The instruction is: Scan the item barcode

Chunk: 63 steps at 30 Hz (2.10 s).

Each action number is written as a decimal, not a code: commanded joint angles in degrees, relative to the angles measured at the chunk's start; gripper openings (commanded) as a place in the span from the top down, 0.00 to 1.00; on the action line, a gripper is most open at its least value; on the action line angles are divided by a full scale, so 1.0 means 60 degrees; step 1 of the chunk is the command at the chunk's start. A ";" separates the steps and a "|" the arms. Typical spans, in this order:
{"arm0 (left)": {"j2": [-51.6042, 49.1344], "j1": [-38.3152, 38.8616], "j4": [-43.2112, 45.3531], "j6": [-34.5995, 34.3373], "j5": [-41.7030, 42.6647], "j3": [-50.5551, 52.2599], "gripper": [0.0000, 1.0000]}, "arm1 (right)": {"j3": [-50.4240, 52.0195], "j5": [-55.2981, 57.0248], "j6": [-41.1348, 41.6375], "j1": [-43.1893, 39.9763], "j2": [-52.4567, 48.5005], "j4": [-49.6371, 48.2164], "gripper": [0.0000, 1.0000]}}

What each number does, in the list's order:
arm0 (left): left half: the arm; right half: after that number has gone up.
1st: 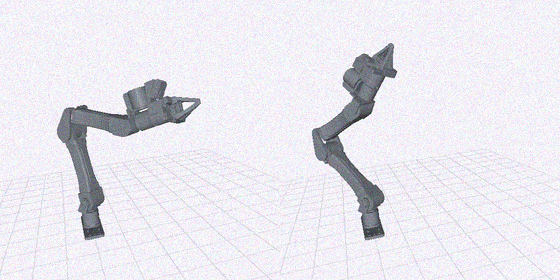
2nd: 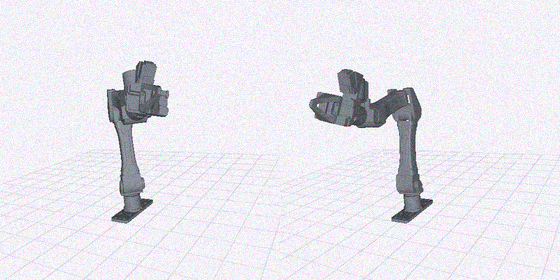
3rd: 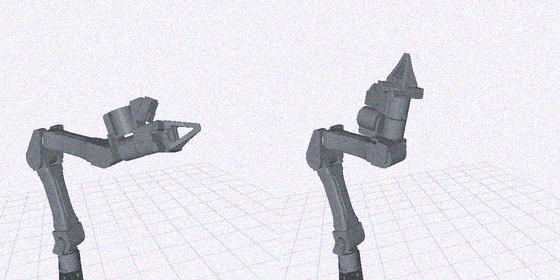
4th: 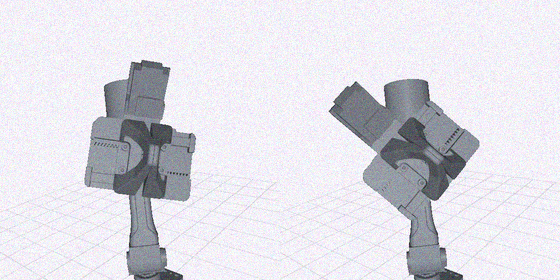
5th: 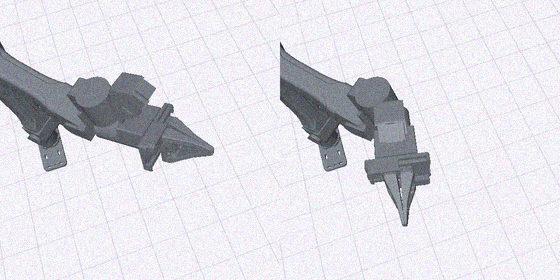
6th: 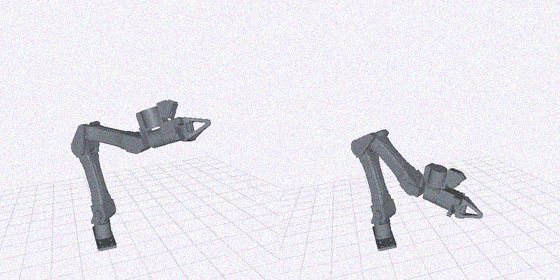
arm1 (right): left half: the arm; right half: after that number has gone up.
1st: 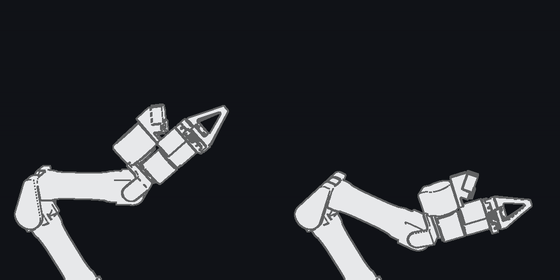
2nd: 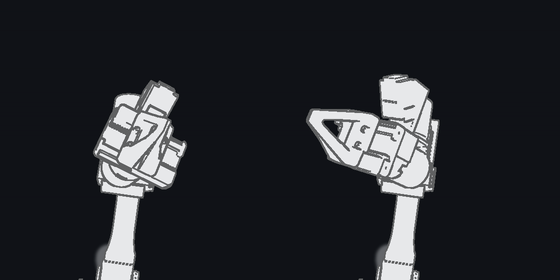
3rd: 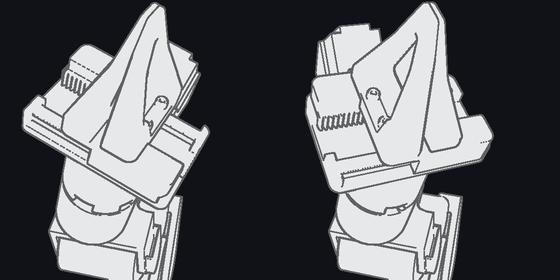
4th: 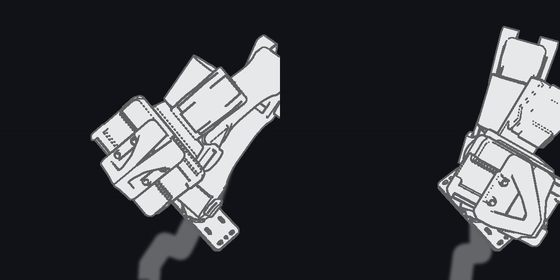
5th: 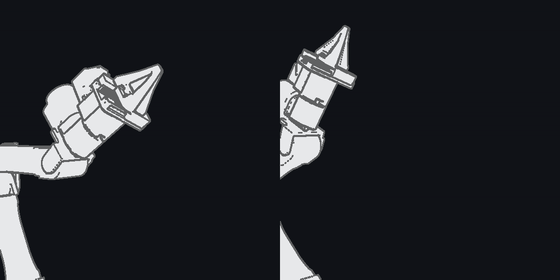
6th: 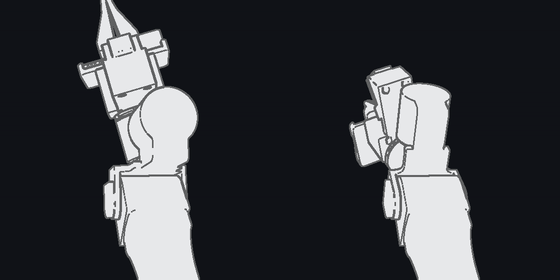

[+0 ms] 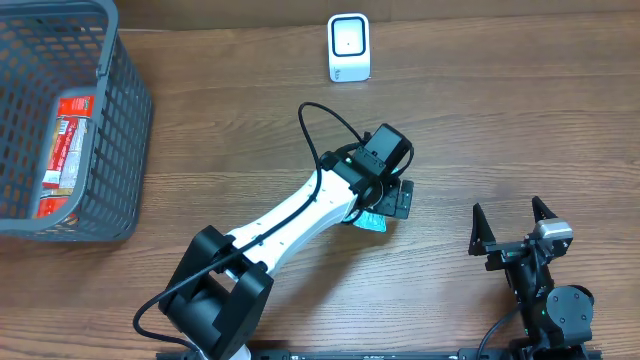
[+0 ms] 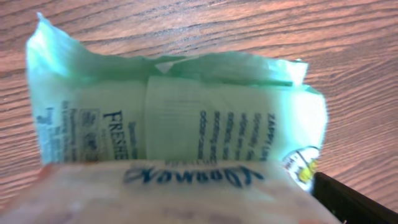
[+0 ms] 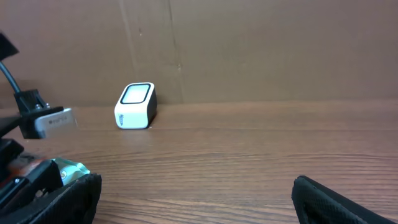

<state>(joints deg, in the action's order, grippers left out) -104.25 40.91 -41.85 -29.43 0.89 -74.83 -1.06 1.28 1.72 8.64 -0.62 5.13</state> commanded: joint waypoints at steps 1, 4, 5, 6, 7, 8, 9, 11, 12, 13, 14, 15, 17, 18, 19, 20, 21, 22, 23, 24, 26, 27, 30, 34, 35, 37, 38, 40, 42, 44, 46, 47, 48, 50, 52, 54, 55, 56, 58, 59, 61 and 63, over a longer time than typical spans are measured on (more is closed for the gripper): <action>0.0066 0.0000 -0.0208 0.0284 0.0098 -0.0459 0.00 | 0.0102 -0.0058 -0.0011 -0.0025 0.0076 -0.0069 0.00; 0.0066 -0.0073 -0.0280 0.0448 0.0102 -0.0495 0.00 | 0.0102 -0.0058 -0.0015 -0.0025 0.0076 -0.0066 0.00; 0.0066 -0.0106 -0.0324 0.0448 0.0102 -0.0495 0.00 | 0.0102 -0.0058 -0.0011 -0.0025 0.0076 -0.0066 0.00; 0.0066 -0.0127 -0.0372 0.0448 0.0106 -0.0495 0.04 | 0.0102 -0.0058 -0.0011 -0.0025 0.0076 -0.0066 0.00; 0.0066 -0.0138 -0.0430 0.0441 0.0109 -0.0495 0.10 | 0.0102 -0.0058 -0.0011 -0.0025 0.0076 -0.0066 0.00; 0.0066 -0.0135 -0.0481 0.0441 0.0109 -0.0495 0.12 | 0.0102 -0.0058 -0.0011 -0.0025 0.0076 -0.0066 0.00; 0.0066 -0.0135 -0.0525 0.0441 0.0109 -0.0495 0.13 | 0.0102 -0.0058 -0.0011 -0.0025 0.0076 -0.0066 0.00; 0.0066 -0.0131 -0.0583 0.0441 0.0109 -0.0495 0.19 | 0.0102 -0.0058 -0.0011 -0.0025 0.0076 -0.0069 0.00; 0.0066 -0.0131 -0.0601 0.0441 0.0106 -0.0495 0.23 | 0.0102 -0.0058 -0.0011 -0.0025 0.0076 -0.0066 0.00; 0.0066 -0.0131 -0.0597 0.0441 0.0106 -0.0495 0.25 | 0.0102 -0.0058 -0.0015 -0.0025 0.0076 -0.0066 0.00; 0.0066 -0.0131 -0.0594 0.0441 0.0106 -0.0495 0.27 | 0.0102 -0.0058 -0.0015 -0.0025 0.0076 -0.0066 0.00; 0.0069 -0.0135 -0.0594 0.0441 0.0106 -0.0503 0.28 | 0.0102 -0.0058 -0.0015 -0.0025 0.0076 -0.0069 0.00; 0.0073 -0.0186 -0.0659 0.0441 0.0109 -0.0619 0.27 | 0.0102 -0.0058 -0.0011 -0.0025 0.0076 -0.0069 0.00; 0.0073 -0.0197 -0.0743 0.0441 0.0106 -0.0703 0.22 | 0.0102 -0.0058 -0.0011 -0.0025 0.0076 -0.0066 0.00; 0.0073 -0.0204 -0.0849 0.0444 0.0109 -0.0834 0.16 | 0.0102 -0.0058 -0.0011 -0.0025 0.0076 -0.0066 0.00; 0.0073 -0.0204 -0.0980 0.0444 0.0106 -0.0976 0.10 | 0.0102 -0.0058 -0.0011 -0.0025 0.0076 -0.0066 0.00; 0.0073 -0.0204 -0.1235 0.0452 0.0106 -0.1279 0.07 | 0.0102 -0.0058 -0.0011 -0.0025 0.0076 -0.0066 0.00; 0.0073 -0.0204 -0.1322 0.0521 0.0106 -0.1402 0.07 | 0.0102 -0.0058 -0.0015 -0.0025 0.0076 -0.0069 0.00; 0.0073 -0.0204 -0.1381 0.0630 0.0106 -0.1494 0.07 | 0.0102 -0.0058 -0.0011 -0.0025 0.0076 -0.0066 0.00; 0.0073 -0.0204 -0.1435 0.0630 0.0098 -0.1545 0.08 | 0.0102 -0.0058 -0.0015 -0.0025 0.0076 -0.0066 0.00; 0.0073 -0.0204 -0.1464 0.0623 0.0106 -0.1555 0.14 | 0.0102 -0.0058 -0.0015 -0.0025 0.0076 -0.0069 0.00; 0.0073 -0.0204 -0.1501 0.0623 0.0106 -0.1545 0.17 | 0.0102 -0.0058 -0.0011 -0.0025 0.0076 -0.0066 0.00; 0.0073 -0.0186 -0.1555 0.0623 0.0102 -0.1428 0.18 | 0.0102 -0.0058 -0.0011 -0.0025 0.0076 -0.0066 0.00; 0.0073 -0.0182 -0.1548 0.0619 0.0062 -0.1082 0.23 | 0.0102 -0.0058 -0.0015 -0.0025 0.0076 -0.0066 0.00; 0.0073 -0.0186 -0.1545 0.0619 0.0058 -0.0991 0.26 | 0.0102 -0.0058 -0.0011 -0.0025 0.0076 -0.0066 0.00; 0.0073 -0.0186 -0.1552 0.0627 -0.0018 -0.0907 0.39 | 0.0102 -0.0058 -0.0011 -0.0025 0.0076 -0.0066 0.00; 0.0073 -0.0189 -0.1559 0.0637 -0.0073 -0.0907 0.45 | 0.0102 -0.0058 -0.0011 -0.0025 0.0076 -0.0066 0.00; 0.0073 -0.0208 -0.1555 0.0688 -0.0226 -0.0951 0.58 | 0.0102 -0.0058 -0.0015 -0.0025 0.0076 -0.0066 0.00; 0.0076 -0.0211 -0.1566 0.0688 -0.0237 -0.1082 0.64 | 0.0102 -0.0058 -0.0011 -0.0025 0.0076 -0.0066 0.00; 0.0098 -0.0208 -0.1610 0.0692 -0.0233 -0.1279 0.64 | 0.0102 -0.0058 -0.0015 -0.0025 0.0076 -0.0066 0.00; 0.0149 -0.0208 -0.1738 0.0692 -0.0237 -0.1534 0.63 | 0.0102 -0.0058 -0.0011 -0.0025 0.0076 -0.0069 0.00; 0.0178 -0.0208 -0.1821 0.0696 -0.0244 -0.1661 0.63 | 0.0102 -0.0058 -0.0011 -0.0025 0.0076 -0.0066 0.00; 0.0204 -0.0211 -0.1938 0.0696 -0.0259 -0.1814 0.63 | 0.0102 -0.0058 -0.0011 -0.0025 0.0076 -0.0069 0.00; 0.0219 -0.0240 -0.2186 0.0699 -0.0335 -0.2098 0.63 | 0.0102 -0.0058 -0.0015 -0.0025 0.0076 -0.0069 0.00; 0.0219 -0.0273 -0.2444 0.0696 -0.0576 -0.2306 0.64 | 0.0102 -0.0058 -0.0011 -0.0025 0.0076 -0.0069 0.00; 0.0219 -0.0328 -0.2721 0.0692 -0.0991 -0.2401 0.64 | 0.0102 -0.0058 -0.0011 -0.0025 0.0076 -0.0069 0.00; 0.0219 -0.0401 -0.2881 0.0692 -0.1220 -0.2404 0.64 | 0.0102 -0.0058 -0.0011 -0.0025 0.0076 -0.0066 0.00; 0.0219 -0.0470 -0.3038 0.0692 -0.1406 -0.2404 0.63 | 0.0102 -0.0058 -0.0011 -0.0025 0.0076 -0.0066 0.00; 0.0215 -0.0667 -0.3453 0.0685 -0.1796 -0.2404 0.63 | 0.0102 -0.0058 -0.0015 -0.0025 0.0076 -0.0066 0.00; 0.0215 -0.0783 -0.3650 0.0678 -0.1978 -0.2404 0.63 | 0.0102 -0.0058 -0.0015 -0.0025 0.0076 -0.0069 0.00; 0.0215 -0.1060 -0.3938 0.0678 -0.2175 -0.2397 0.60 | 0.0102 -0.0058 -0.0015 -0.0025 0.0076 -0.0066 0.00; 0.0215 -0.1410 -0.3989 0.0681 -0.2244 -0.2302 0.60 | 0.0102 -0.0058 -0.0011 -0.0025 0.0076 -0.0066 0.00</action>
<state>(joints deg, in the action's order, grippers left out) -104.16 35.20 -65.60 -25.71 -8.47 -87.81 -1.06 1.28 1.69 8.67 -0.62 5.15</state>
